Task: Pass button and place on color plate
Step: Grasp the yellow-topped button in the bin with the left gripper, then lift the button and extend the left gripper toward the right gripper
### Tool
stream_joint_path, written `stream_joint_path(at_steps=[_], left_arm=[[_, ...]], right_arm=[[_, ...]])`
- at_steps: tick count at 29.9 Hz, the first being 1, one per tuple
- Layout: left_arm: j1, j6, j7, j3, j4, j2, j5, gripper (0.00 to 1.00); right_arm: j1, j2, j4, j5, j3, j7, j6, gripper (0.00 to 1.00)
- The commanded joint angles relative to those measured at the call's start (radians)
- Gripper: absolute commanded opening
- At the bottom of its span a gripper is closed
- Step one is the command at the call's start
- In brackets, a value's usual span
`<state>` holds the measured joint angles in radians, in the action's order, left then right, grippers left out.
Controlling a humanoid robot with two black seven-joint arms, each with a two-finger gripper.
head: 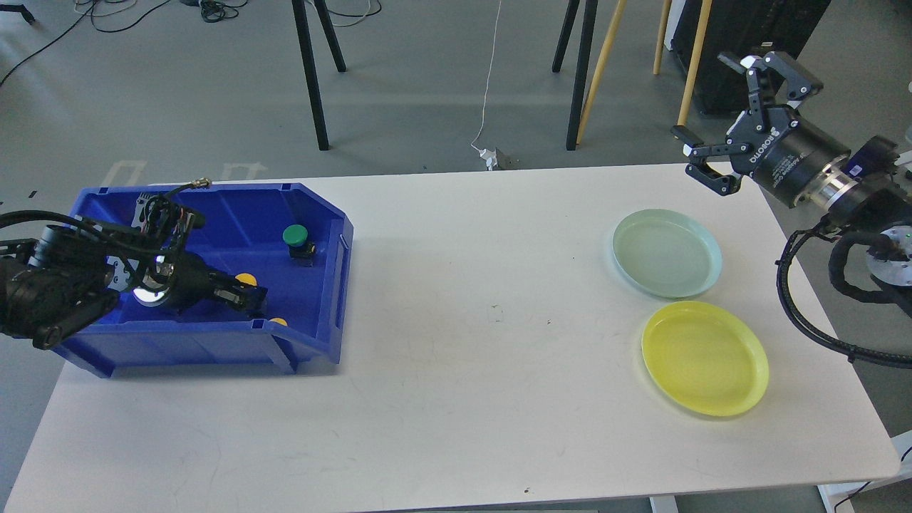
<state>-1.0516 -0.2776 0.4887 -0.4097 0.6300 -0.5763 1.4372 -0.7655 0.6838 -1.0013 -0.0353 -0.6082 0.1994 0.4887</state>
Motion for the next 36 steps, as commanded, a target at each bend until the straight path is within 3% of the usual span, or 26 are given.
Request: stream_joint_path(at_steps=[1, 6, 9, 11, 14, 18, 20, 26, 31, 36], left_arm=[[-0.013, -0.003, 0.000, 0.005, 0.013, -0.011, 0.000, 0.08], [-0.054, -0.006, 0.000, 0.026, 0.075, -0.086, -0.003, 0.07], [-0.140, -0.021, 0.000, 0.086, 0.228, -0.198, -0.012, 0.07], [-0.183, -0.078, 0.000, 0.168, 0.368, -0.311, -0.015, 0.07], [-0.177, -0.123, 0.000, 0.336, 0.523, -0.422, -0.046, 0.07], [-0.131, -0.124, 0.000, 0.466, 0.669, -0.453, -0.232, 0.08], [-0.123, -0.124, 0.000, 0.500, 0.694, -0.413, -0.364, 0.08], [-0.105, -0.085, 0.000, 0.552, 0.679, -0.104, -0.678, 0.09], [0.002, -0.069, 0.000, 0.681, 0.510, 0.166, -0.693, 0.10], [0.039, -0.071, 0.000, 0.707, 0.386, 0.292, -0.692, 0.10]], right_arm=[[0.000, -0.003, 0.007, 0.000, 0.002, 0.000, 0.000, 1.00], [0.000, -0.006, 0.009, 0.000, 0.002, 0.000, 0.000, 1.00], [0.000, -0.007, 0.013, 0.000, -0.001, 0.000, 0.000, 1.00], [0.000, -0.009, 0.013, 0.000, -0.001, 0.000, 0.000, 1.00], [-0.002, 0.002, -0.005, -0.008, 0.002, -0.018, -0.022, 1.00], [-0.003, 0.009, -0.048, -0.029, 0.002, -0.023, -0.084, 1.00], [0.000, 0.048, -0.107, -0.066, 0.001, -0.021, -0.093, 1.00], [0.029, 0.121, -0.307, -0.198, -0.008, -0.015, -0.099, 1.00], [0.054, 0.114, -0.375, -0.198, -0.004, -0.015, -0.082, 1.00], [0.078, 0.085, -0.404, -0.195, 0.002, -0.017, -0.047, 1.00]])
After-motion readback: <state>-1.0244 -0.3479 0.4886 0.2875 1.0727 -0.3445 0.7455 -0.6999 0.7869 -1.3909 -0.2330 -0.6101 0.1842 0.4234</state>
